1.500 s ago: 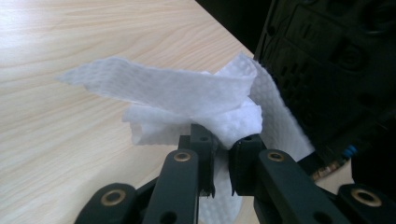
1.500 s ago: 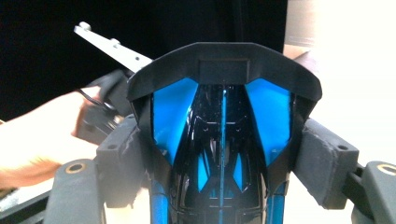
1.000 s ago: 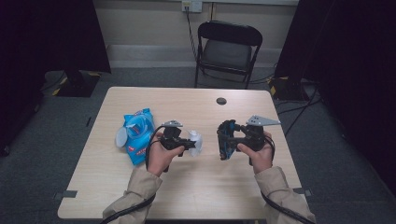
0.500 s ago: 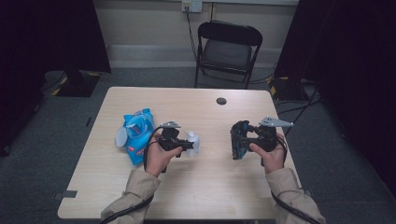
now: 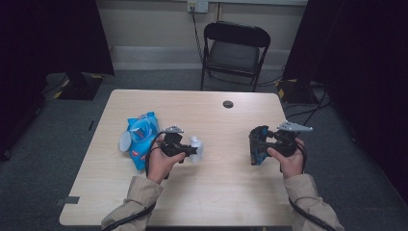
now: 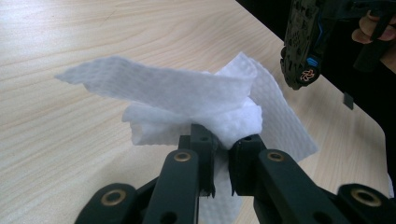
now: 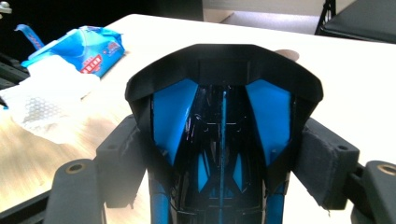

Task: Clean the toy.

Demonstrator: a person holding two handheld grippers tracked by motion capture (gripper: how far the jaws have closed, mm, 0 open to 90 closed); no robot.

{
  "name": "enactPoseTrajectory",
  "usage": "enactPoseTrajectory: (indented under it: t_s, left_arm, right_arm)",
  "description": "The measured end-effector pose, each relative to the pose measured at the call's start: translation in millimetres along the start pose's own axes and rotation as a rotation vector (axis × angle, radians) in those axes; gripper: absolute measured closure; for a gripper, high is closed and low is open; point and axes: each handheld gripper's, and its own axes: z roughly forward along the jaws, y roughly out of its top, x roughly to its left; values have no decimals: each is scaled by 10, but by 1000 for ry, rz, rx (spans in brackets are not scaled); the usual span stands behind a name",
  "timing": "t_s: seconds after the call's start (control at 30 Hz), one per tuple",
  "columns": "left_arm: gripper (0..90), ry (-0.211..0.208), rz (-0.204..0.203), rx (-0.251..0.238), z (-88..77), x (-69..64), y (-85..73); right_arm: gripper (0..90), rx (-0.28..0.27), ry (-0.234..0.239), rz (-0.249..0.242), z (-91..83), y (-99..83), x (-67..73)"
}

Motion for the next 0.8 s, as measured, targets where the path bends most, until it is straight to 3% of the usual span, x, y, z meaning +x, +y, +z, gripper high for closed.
enactPoseTrajectory:
  t_s: [0.3,0.8]
  left_arm:
    - [824,-12,1,-1,31,5,-21]
    - [823,3,-9,21,95,122,-110]
  right_arm:
    - [255,62,-19,-17,146,-27,-25]
    - [255,124,-50,-43,642,-4,-21]
